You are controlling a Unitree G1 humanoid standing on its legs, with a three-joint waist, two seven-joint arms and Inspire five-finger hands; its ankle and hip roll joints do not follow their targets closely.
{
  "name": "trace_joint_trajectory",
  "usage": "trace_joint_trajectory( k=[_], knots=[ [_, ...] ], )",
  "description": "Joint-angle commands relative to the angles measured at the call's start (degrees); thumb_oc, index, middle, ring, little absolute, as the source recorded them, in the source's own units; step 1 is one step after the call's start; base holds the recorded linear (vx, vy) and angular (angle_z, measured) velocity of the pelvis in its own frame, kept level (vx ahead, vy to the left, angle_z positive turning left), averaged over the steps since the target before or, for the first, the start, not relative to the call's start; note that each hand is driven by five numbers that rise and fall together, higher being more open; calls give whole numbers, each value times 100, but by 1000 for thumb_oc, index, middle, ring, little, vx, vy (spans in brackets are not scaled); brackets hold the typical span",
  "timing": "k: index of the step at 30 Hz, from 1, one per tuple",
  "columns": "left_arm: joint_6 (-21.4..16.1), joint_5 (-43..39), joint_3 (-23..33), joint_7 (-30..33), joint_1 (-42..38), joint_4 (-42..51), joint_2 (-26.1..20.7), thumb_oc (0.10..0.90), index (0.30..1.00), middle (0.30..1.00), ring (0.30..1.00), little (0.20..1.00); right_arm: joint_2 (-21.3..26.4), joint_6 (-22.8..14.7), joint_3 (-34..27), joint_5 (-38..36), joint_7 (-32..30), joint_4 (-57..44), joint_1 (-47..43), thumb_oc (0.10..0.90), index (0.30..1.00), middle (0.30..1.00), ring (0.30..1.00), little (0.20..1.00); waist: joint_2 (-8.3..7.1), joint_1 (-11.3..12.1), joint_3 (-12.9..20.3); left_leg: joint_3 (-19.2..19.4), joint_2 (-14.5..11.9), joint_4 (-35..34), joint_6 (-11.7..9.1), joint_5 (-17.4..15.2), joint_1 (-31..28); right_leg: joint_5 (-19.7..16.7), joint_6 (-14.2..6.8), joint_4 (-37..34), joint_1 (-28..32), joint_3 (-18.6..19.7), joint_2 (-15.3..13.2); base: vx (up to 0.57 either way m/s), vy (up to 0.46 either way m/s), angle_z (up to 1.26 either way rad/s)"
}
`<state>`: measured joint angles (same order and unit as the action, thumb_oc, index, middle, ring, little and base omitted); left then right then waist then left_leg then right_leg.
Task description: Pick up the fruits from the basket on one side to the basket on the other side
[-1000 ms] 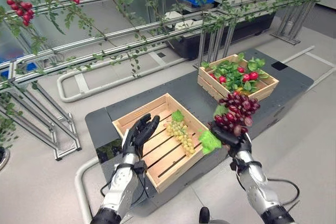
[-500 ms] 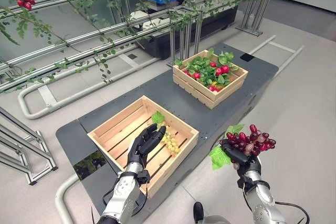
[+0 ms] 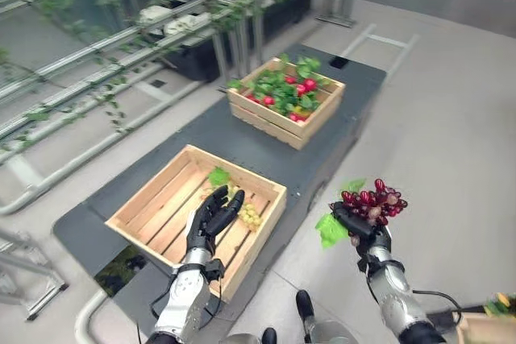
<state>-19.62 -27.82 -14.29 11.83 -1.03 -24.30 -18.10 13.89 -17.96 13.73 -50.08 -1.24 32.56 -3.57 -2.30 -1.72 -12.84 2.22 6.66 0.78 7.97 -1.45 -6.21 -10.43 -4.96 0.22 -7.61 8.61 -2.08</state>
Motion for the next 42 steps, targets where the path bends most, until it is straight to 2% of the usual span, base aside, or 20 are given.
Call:
trace_joint_trajectory(
  k=[1, 2, 5, 6, 7, 8, 9, 11, 12, 15, 18, 21, 28, 35, 37, 38, 39, 40, 41, 42],
  knots=[
    [-835, 104, 185, 21, -682, 464, -181, 800, 900, 900, 900, 900, 65, -799, -275, -7, 194, -857, -299, 400, 300, 300, 300, 300, 186, -104, -71, -457, -6, 150, -344, -842, -46, 285, -299, -216, 274, -155, -125, -125, 150, -42],
    [-835, 110, 193, 28, -673, 463, -182, 800, 900, 900, 900, 900, 56, -803, -291, -23, 191, -851, -281, 400, 300, 300, 300, 300, 188, -109, -76, -448, 6, 138, -341, -844, -59, 258, -310, -240, 266, -182, -138, -103, 155, -36],
    [-822, 28, 331, 163, -471, 464, -221, 800, 900, 900, 900, 900, -49, -626, -381, -36, 391, -807, -143, 400, 300, 300, 300, 300, 241, -72, -91, -162, 5, -131, -393, -729, -243, 143, -409, -390, 291, -807, -217, -114, 128, -44],
    [-828, -12, 421, 255, -348, 542, -272, 800, 900, 900, 900, 900, -99, -524, -372, 14, 499, -792, -145, 400, 300, 300, 300, 300, 302, 24, -116, 123, -60, -285, -422, -652, -347, 145, -419, 24, 243, -1433, -316, -179, 97, -65],
    [-846, -40, 504, 246, -249, 613, -324, 800, 900, 900, 900, 900, -129, -537, -343, 20, 573, -767, -147, 400, 300, 300, 300, 300, 366, 110, -103, 317, -116, -382, -405, -591, -366, 199, -382, 524, 179, -1734, -422, -191, 95, -85],
    [-856, -54, 543, 205, -205, 639, -346, 800, 900, 900, 900, 900, -138, -564, -328, 17, 587, -760, -142, 400, 300, 300, 300, 300, 401, 132, -110, 370, -144, -433, -388, -563, -393, 282, -355, 790, 161, -1821, -472, -219, 93, -131],
    [-817, -119, 583, 136, -159, 690, -404, 800, 900, 900, 900, 900, -142, -587, -310, 9, 547, -793, -90, 400, 300, 300, 300, 300, 500, 144, -72, 426, -209, -524, -332, -466, -357, 616, -224, 1803, 101, -1818, -533, -183, 57, -99],
    [-770, -239, 621, 73, -149, 687, -422, 800, 900, 900, 900, 900, -138, -558, -298, -17, 563, -795, -51, 400, 300, 300, 300, 300, 552, 229, 14, 487, -262, -488, -293, -434, -242, 1071, -19, 2430, 279, -2072, -683, -127, 12, -44],
    [-775, -256, 620, 54, -139, 684, -421, 800, 900, 900, 900, 900, -139, -552, -291, -22, 573, -784, -40, 400, 300, 300, 300, 300, 538, 246, 33, 457, -244, -496, -297, -494, -281, 1220, -48, 2527, 369, -2088, -729, -57, -86, -20],
    [-848, -302, 626, -40, -124, 580, -423, 800, 900, 900, 900, 900, -214, -524, -135, -19, 661, -491, -65, 400, 300, 300, 300, 300, 367, 485, 216, 647, -363, -162, -459, -570, -38, 1657, 27, 1105, 1211, -2497, -657, -54, -218, -36],
    [-706, -496, 433, 128, -303, 491, -272, 800, 900, 900, 900, 900, -129, -214, 136, -14, 635, -259, -331, 400, 300, 300, 300, 300, 292, 476, 243, 973, -559, -252, -702, -433, -6, 1491, 17, 144, 1481, -2324, -369, -94, -174, -65],
    [-647, -427, 187, 107, -494, 380, -132, 800, 900, 900, 900, 900, -20, -89, 172, -2, 692, -44, -452, 400, 300, 300, 300, 300, 253, 454, 298, 1056, -610, -371, -746, -287, 32, 1353, 125, -304, 1615, -2292, -233, -74, -101, -52],
    [-406, -459, 8, -361, -246, 404, 13, 800, 900, 900, 900, 900, -169, -126, 76, 68, 682, -221, 85, 400, 300, 300, 300, 300, 211, 183, 460, 1064, -627, -578, -747, -291, -174, 1376, 188, -409, 1662, -2211, -81, 12, -86, -16],
    [-319, -712, -151, -361, -158, 221, 115, 800, 900, 900, 900, 900, -168, 58, -34, 80, 611, -157, 243, 400, 300, 300, 300, 300, 225, -51, 457, 1227, -685, -536, -767, -309, -220, 1356, 231, -448, 1566, -1962, 50, 8, -65, -17],
    [-287, -751, -215, -391, -137, 216, 151, 800, 900, 900, 900, 900, -161, 132, -68, 121, 615, -135, 250, 400, 300, 300, 300, 300, 168, -112, 413, 1328, -714, 85, -769, -519, -51, 1408, 295, -314, 1476, -1823, 54, 14, -65, -23],
    [-285, -811, -270, -418, -119, 207, 170, 800, 900, 900, 900, 900, -140, 134, -69, 147, 636, -115, 263, 400, 300, 300, 300, 300, 108, -136, 322, 1326, -758, 810, -773, -810, 167, 1491, 328, -172, 1500, -1771, 4, 15, -81, -24],
    [-294, -841, -307, -408, -109, 204, 180, 800, 900, 900, 900, 900, -111, 102, -50, 167, 647, -96, 274, 400, 300, 300, 300, 300, 53, -105, 227, 1210, -794, 1469, -797, -879, 507, 1484, 380, -49, 1463, -1733, -19, -32, -81, -27],
    [-273, -910, -319, -424, -118, 201, 196, 800, 900, 900, 900, 900, -78, 62, -21, 164, 642, -65, 257, 400, 300, 300, 300, 300, 12, -63, 144, 1076, -786, 1805, -803, -743, 830, 1431, 440, 54, 1356, -1666, -27, -96, -9, -39],
    [-331, -1097, -354, -397, -150, 169, 236, 800, 900, 900, 900, 900, 14, 14, 59, 153, 719, 43, 133, 400, 300, 300, 300, 300, 64, 35, -13, 560, -632, 1743, -838, -542, 1130, 1437, 430, 216, 1258, -1415, 21, -85, 41, -51],
    [-332, -1143, -361, -421, -154, 167, 244, 800, 900, 900, 900, 900, 34, -14, 77, 148, 721, 62, 103, 400, 300, 300, 300, 300, 78, 58, -42, 472, -602, 1694, -846, -494, 1163, 1436, 424, 234, 1244, -1365, 33, -46, 219, -84]
  ],
)
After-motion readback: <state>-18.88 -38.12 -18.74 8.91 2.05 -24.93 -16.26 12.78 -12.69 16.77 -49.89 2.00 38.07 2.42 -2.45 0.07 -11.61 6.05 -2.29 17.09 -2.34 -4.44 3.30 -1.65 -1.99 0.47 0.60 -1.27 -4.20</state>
